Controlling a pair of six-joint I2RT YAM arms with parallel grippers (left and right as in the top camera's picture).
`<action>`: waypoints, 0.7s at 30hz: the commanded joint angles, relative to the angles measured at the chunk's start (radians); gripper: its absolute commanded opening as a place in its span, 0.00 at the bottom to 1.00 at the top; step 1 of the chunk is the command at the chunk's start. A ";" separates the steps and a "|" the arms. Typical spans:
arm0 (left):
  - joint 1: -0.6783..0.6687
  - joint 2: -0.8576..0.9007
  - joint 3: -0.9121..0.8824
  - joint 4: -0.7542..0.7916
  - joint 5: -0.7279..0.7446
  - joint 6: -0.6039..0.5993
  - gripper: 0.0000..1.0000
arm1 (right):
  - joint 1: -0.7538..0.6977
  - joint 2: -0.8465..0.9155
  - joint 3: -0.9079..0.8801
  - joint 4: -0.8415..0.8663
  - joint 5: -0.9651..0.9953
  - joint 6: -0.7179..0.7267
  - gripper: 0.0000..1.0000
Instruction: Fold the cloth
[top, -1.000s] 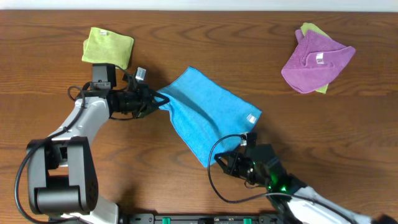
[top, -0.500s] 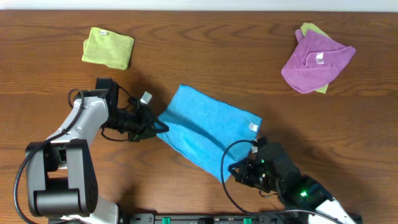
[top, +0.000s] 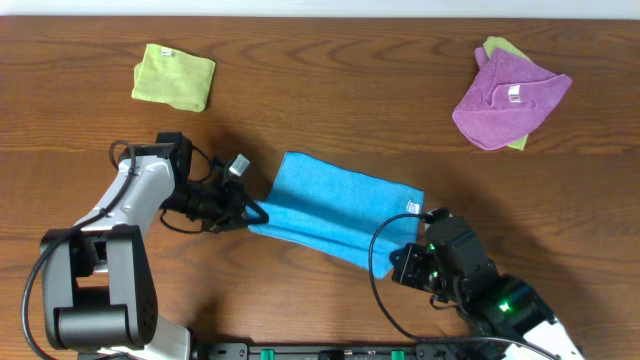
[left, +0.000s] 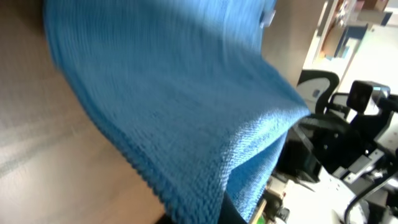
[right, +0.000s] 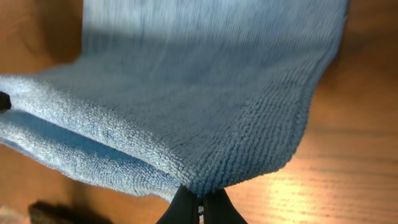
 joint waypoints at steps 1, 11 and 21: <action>0.004 -0.018 0.010 0.103 -0.009 -0.129 0.06 | -0.023 0.003 0.013 0.006 0.138 -0.012 0.01; -0.125 -0.015 0.010 0.499 -0.109 -0.423 0.06 | -0.046 0.179 0.013 0.161 0.164 -0.013 0.01; -0.170 0.008 0.010 0.634 -0.228 -0.487 0.06 | -0.094 0.240 0.013 0.175 0.265 -0.025 0.01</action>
